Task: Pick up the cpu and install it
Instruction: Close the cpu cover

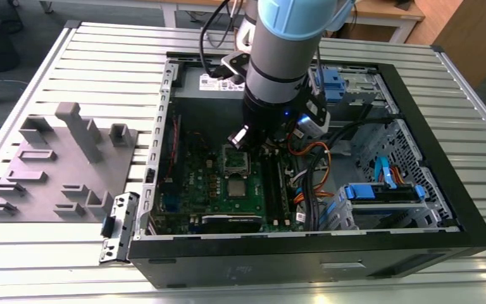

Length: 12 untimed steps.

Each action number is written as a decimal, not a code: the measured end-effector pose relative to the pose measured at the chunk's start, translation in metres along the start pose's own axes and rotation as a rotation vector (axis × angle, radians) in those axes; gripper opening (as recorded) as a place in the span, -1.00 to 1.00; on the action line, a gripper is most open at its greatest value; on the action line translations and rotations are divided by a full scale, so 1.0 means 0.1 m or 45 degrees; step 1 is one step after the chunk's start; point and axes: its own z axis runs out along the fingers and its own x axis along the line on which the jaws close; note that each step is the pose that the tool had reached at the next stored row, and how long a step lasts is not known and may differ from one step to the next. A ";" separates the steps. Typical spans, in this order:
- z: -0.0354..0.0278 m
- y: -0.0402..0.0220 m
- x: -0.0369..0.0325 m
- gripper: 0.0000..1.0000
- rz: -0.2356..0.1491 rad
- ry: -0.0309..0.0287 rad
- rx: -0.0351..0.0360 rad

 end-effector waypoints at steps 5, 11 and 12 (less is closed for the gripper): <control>-0.015 -0.014 0.013 -0.79 -0.001 -0.0002 -0.0002; -0.027 -0.031 0.027 -0.79 -0.003 0.0003 -0.0003; -0.029 -0.034 0.030 -0.79 -0.004 0.0004 -0.0004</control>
